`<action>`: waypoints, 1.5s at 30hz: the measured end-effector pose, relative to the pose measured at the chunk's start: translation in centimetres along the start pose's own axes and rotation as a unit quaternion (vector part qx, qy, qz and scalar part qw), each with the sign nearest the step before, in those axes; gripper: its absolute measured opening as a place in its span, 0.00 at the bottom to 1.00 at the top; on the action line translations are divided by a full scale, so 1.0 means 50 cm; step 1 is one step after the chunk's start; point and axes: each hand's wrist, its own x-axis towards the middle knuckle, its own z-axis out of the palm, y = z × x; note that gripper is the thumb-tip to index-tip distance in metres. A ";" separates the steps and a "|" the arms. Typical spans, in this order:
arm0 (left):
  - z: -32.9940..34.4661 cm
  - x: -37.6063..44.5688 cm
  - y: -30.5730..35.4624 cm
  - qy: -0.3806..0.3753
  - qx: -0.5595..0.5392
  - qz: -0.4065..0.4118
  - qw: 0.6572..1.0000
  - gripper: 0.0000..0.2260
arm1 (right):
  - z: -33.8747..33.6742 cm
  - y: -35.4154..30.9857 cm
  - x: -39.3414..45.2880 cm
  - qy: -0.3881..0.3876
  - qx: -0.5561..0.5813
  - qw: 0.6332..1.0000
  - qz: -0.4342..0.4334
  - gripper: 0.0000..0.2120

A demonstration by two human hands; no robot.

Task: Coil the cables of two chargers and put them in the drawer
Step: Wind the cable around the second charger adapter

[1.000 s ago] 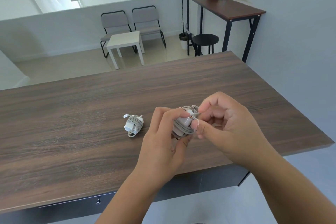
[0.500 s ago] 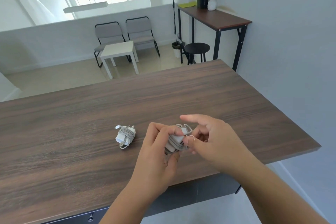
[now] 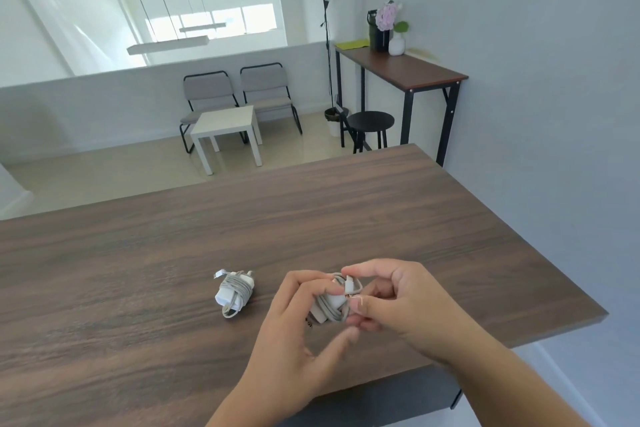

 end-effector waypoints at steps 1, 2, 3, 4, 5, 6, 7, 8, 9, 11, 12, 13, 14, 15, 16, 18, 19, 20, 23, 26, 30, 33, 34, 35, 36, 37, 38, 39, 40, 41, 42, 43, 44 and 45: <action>0.002 0.002 0.001 0.018 -0.007 -0.007 1.000 0.13 | 0.003 -0.001 0.001 -0.004 -0.001 1.000 0.002 0.15; 0.004 0.004 0.001 0.035 -0.006 -0.010 0.999 0.10 | 0.005 -0.002 0.002 -0.009 -0.001 1.000 0.005 0.13; 0.005 0.006 0.001 0.046 -0.001 -0.010 0.999 0.08 | 0.006 -0.003 0.003 -0.012 0.003 1.000 0.009 0.13; 0.005 0.008 0.000 0.053 0.002 -0.010 0.999 0.08 | 0.006 -0.005 0.005 -0.013 0.010 1.000 0.015 0.13; 0.005 0.009 0.000 0.056 0.004 -0.012 0.998 0.07 | 0.006 -0.007 0.006 -0.013 0.020 0.999 0.023 0.12; 0.005 0.011 0.000 0.058 0.005 -0.015 0.998 0.07 | 0.006 -0.010 0.008 -0.014 0.030 0.999 0.030 0.12; 0.005 0.012 0.000 0.062 0.009 -0.018 0.998 0.06 | 0.005 -0.014 0.009 -0.017 0.039 0.998 0.037 0.10; 0.005 0.012 0.000 0.069 0.014 -0.021 0.997 0.06 | 0.005 -0.017 0.010 -0.021 0.044 0.998 0.041 0.09; 0.004 0.012 0.001 0.080 0.020 -0.022 0.996 0.06 | 0.005 -0.019 0.012 -0.027 0.044 0.998 0.043 0.08; 0.004 0.012 -0.001 0.100 0.028 -0.018 0.994 0.08 | 0.003 -0.021 0.015 -0.046 0.035 0.997 0.048 0.06; 0.003 0.011 -0.003 0.105 0.030 -0.012 0.994 0.08 | 0.001 -0.020 0.017 -0.059 0.030 0.996 0.053 0.05; 0.002 0.009 -0.007 0.105 0.031 -0.004 0.994 0.08 | -0.001 -0.019 0.018 -0.072 0.025 0.995 0.058 0.04; 0.002 0.006 -0.010 0.103 0.034 0.005 0.994 0.08 | -0.003 -0.017 0.018 -0.083 0.022 0.994 0.065 0.04; 0.002 0.003 -0.013 0.099 0.036 0.012 0.994 0.08 | -0.006 -0.014 0.018 -0.090 0.020 0.993 0.071 0.04; 0.003 -0.001 -0.015 0.094 0.036 0.014 0.995 0.08 | -0.010 -0.009 0.019 -0.091 0.017 0.993 0.073 0.04; 0.007 -0.008 -0.015 0.086 0.028 -0.001 0.996 0.07 | -0.013 -0.001 0.022 -0.080 -0.004 0.995 0.062 0.04; 0.008 -0.011 -0.015 0.083 0.023 -0.012 0.996 0.07 | -0.014 0.002 0.024 -0.068 -0.030 0.996 0.046 0.04; 0.010 -0.013 -0.015 0.081 0.019 -0.022 0.996 0.06 | -0.014 0.005 0.027 -0.050 -0.067 0.996 0.024 0.03; 0.008 -0.015 -0.017 0.068 0.022 -0.036 0.997 0.05 | -0.009 0.006 0.032 0.024 -0.188 0.981 -0.044 0.01; -0.001 -0.008 -0.017 0.075 0.021 -0.051 0.996 0.04 | 0.002 -0.002 0.031 0.049 -0.206 0.973 -0.095 0.03; -0.016 0.003 -0.017 0.071 0.022 -0.047 0.996 0.04 | 0.012 -0.007 0.037 0.056 -0.216 0.965 -0.135 0.05; -0.025 0.009 -0.014 0.074 0.010 -0.040 0.996 0.07 | 0.019 -0.008 0.038 0.046 -0.184 0.969 -0.161 0.06; -0.025 0.011 -0.013 0.078 0.008 -0.040 0.996 0.09 | 0.022 -0.007 0.039 0.044 -0.175 0.969 -0.170 0.05; -0.024 0.014 -0.012 0.083 0.006 -0.044 0.996 0.11 | 0.024 -0.008 0.041 0.042 -0.162 0.970 -0.178 0.05; -0.024 0.016 -0.012 0.091 0.003 -0.050 0.995 0.12 | 0.027 -0.008 0.043 0.039 -0.138 0.973 -0.183 0.05; -0.023 0.019 -0.013 0.102 -0.001 -0.056 0.993 0.12 | 0.031 -0.008 0.046 0.033 -0.098 0.977 -0.184 0.04; -0.022 0.020 -0.015 0.115 -0.007 -0.062 0.991 0.12 | 0.034 -0.007 0.049 0.027 -0.049 0.982 -0.183 0.04; -0.020 0.021 -0.017 0.128 -0.011 -0.068 0.989 0.11 | 0.036 -0.004 0.053 0.024 0.000 0.983 -0.182 0.04; -0.019 0.021 -0.018 0.139 -0.015 -0.075 0.987 0.11 | 0.038 0.000 0.057 0.028 0.045 0.982 -0.183 0.04; -0.016 0.020 -0.017 0.146 -0.022 -0.081 0.986 0.10 | 0.039 0.004 0.060 0.035 0.083 0.979 -0.185 0.05; -0.014 0.019 -0.016 0.149 -0.033 -0.085 0.985 0.10 | 0.042 0.007 0.063 0.041 0.115 0.975 -0.187 0.05; -0.011 0.017 -0.014 0.147 -0.046 -0.089 0.984 0.09 | 0.044 0.008 0.065 0.042 0.140 0.971 -0.189 0.06; -0.008 0.015 -0.014 0.143 -0.057 -0.093 0.984 0.09 | 0.046 0.009 0.067 0.041 0.159 0.968 -0.190 0.06; -0.005 0.012 -0.016 0.139 -0.064 -0.097 0.983 0.10 | 0.048 0.009 0.068 0.040 0.172 0.965 -0.191 0.06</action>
